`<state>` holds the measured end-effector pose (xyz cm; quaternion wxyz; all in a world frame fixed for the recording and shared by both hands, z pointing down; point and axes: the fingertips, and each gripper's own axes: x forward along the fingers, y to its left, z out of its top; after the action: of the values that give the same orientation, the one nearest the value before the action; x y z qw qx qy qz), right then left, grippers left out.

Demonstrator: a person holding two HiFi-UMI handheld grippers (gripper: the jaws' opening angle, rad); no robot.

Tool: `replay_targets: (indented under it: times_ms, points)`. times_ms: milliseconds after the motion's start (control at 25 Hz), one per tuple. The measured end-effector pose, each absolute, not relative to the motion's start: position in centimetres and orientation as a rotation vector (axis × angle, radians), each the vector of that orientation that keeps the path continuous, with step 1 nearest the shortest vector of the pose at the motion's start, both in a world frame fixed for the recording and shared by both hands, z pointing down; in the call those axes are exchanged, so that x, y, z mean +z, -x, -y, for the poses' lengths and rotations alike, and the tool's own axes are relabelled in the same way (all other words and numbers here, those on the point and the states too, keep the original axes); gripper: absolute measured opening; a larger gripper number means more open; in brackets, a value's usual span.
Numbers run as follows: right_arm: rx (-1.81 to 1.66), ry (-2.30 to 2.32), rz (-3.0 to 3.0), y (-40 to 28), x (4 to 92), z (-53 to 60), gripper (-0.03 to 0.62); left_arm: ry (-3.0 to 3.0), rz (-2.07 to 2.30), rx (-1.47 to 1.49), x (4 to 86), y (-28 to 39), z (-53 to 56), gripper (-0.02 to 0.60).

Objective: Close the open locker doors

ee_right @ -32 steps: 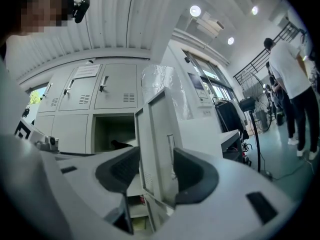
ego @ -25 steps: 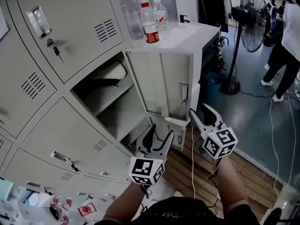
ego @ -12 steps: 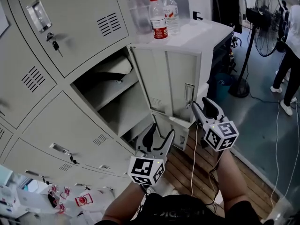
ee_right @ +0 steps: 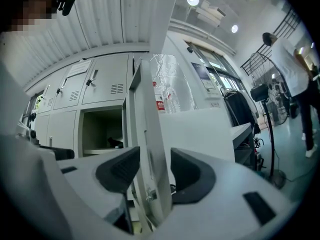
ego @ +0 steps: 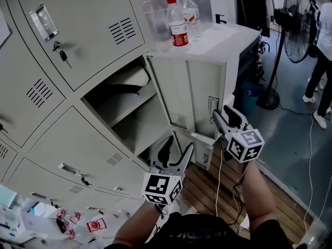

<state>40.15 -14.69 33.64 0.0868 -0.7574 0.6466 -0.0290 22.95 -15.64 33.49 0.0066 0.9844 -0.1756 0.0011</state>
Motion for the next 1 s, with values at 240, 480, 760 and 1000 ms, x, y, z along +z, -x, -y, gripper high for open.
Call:
replay_targets:
  times_ms: [240,480,760,1000]
  points:
    - [-0.089,2.278,-1.927,-40.0,33.6,15.2,0.163,-3.093,0.520,-0.006,32.8,-22.9,16.3,0.264]
    - [-0.081,2.285,-1.927,-40.0,33.7,15.1,0.101,-3.085,0.492,-0.005,33.0,-23.2,16.6,0.264]
    - [-0.057,2.277,-1.972,-39.2,33.7,14.7,0.095,-3.075,0.486,0.000,33.2,-23.1,16.5,0.264]
    - [-0.035,2.258,-2.034,-37.8,33.7,14.2,0.092,-3.070,0.494,-0.006,33.1,-22.9,15.9,0.264]
